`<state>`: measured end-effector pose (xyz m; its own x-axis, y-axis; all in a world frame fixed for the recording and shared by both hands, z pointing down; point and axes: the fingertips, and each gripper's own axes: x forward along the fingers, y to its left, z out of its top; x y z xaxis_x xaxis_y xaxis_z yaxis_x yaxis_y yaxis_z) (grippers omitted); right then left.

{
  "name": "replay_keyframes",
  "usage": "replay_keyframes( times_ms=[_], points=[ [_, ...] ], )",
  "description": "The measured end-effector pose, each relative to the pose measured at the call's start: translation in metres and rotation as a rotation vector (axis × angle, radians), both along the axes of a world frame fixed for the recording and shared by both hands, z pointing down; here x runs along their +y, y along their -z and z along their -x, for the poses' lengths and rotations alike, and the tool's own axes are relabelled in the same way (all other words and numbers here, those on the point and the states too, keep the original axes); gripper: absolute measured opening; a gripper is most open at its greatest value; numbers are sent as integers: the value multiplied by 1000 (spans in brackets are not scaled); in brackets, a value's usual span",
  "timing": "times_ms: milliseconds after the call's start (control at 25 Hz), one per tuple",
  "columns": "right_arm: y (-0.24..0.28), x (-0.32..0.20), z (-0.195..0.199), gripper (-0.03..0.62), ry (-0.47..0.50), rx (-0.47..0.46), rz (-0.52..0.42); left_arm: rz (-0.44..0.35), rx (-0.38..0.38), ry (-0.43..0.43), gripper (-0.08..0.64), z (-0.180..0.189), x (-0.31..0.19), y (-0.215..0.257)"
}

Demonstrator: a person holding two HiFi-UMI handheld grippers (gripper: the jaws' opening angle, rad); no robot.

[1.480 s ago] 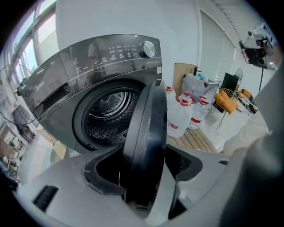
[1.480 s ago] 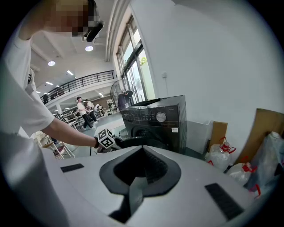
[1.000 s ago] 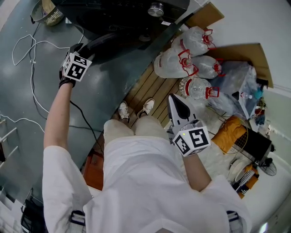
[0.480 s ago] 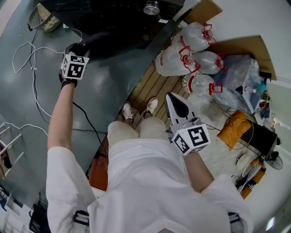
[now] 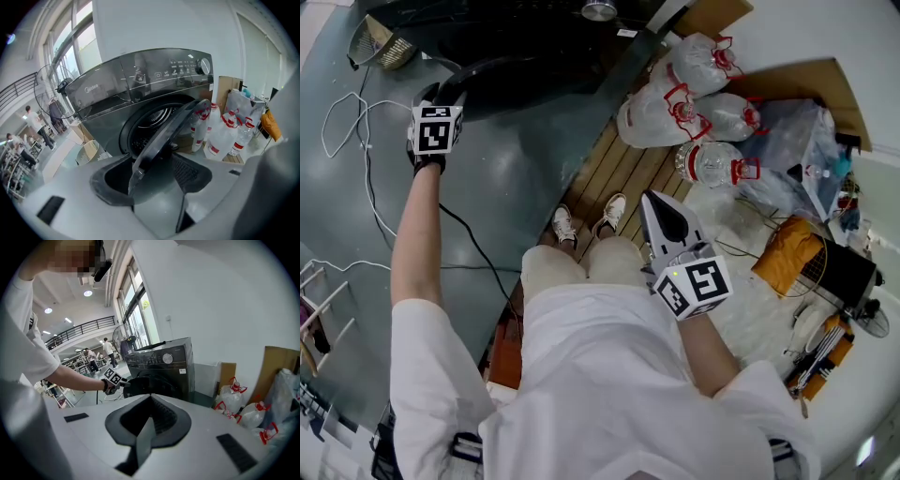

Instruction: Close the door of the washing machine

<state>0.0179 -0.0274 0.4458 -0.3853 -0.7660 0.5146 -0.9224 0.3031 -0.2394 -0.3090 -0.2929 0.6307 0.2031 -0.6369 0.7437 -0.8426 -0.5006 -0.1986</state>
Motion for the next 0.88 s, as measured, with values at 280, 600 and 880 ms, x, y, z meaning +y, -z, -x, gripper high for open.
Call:
replay_keyframes(
  times_ms=[280,600,880],
  points=[
    [-5,2,-9,-3,-19,12,0,-45,43,140,268,7,-16,2],
    [-18,1,-8,-3,-30,-6,10,-41,86,202,268,4,-39,-3],
    [-26,-6,-12,-3,-56,-12,16,-34,135,274,268,6,-60,-4]
  ],
)
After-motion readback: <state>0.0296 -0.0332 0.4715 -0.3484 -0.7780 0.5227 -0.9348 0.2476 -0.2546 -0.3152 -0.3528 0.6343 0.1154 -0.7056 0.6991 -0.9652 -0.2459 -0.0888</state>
